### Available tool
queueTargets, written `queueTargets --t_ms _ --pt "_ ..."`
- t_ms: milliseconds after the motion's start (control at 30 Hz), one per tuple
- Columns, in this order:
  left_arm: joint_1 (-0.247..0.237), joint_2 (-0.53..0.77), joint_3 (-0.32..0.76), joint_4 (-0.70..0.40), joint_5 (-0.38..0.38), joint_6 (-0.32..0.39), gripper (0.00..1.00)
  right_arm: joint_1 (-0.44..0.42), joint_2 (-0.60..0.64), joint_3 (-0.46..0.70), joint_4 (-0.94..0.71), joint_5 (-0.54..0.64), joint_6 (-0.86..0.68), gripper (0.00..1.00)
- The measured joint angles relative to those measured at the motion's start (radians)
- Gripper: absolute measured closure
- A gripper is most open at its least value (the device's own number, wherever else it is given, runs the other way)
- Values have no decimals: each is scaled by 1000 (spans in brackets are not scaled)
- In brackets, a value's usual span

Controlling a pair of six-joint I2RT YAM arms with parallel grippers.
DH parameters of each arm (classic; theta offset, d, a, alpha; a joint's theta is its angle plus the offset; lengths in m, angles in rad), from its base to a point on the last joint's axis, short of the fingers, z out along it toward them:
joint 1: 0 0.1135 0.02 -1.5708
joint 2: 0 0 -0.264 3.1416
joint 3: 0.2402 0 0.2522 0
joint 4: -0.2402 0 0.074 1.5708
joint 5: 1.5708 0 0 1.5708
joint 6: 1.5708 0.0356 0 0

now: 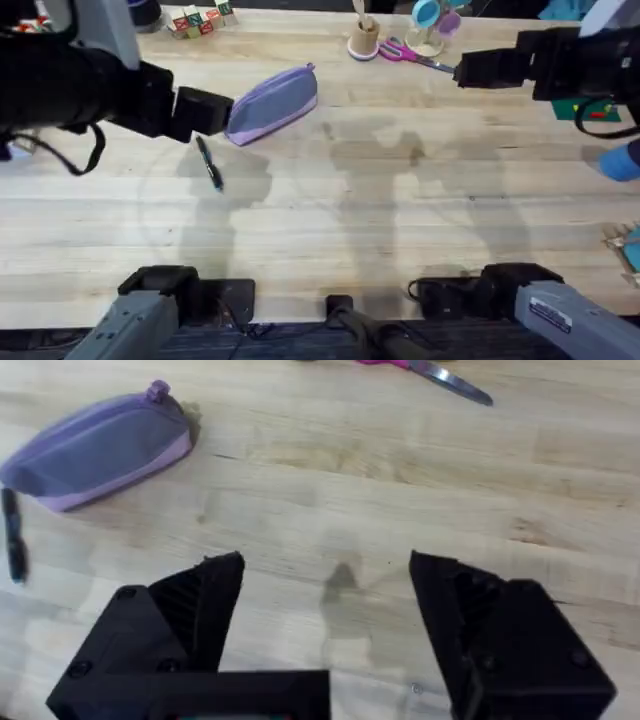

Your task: Unzip the bag, pick up the pens from the table one at a time and place them inside, then zip the bag closed.

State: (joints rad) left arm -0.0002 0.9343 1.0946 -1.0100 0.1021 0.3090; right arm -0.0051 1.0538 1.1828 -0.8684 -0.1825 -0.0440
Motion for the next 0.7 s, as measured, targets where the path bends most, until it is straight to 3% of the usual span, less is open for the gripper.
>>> queueTargets --t_ms 200,500,700 --pt "0 124 0 50 13 121 10 0 0 0 0 -27 -10 5" --pt "0 267 0 58 31 163 7 0 0 0 2 -36 -10 5" --pt "0 310 0 66 105 210 6 0 0 0 1 -36 -10 5"
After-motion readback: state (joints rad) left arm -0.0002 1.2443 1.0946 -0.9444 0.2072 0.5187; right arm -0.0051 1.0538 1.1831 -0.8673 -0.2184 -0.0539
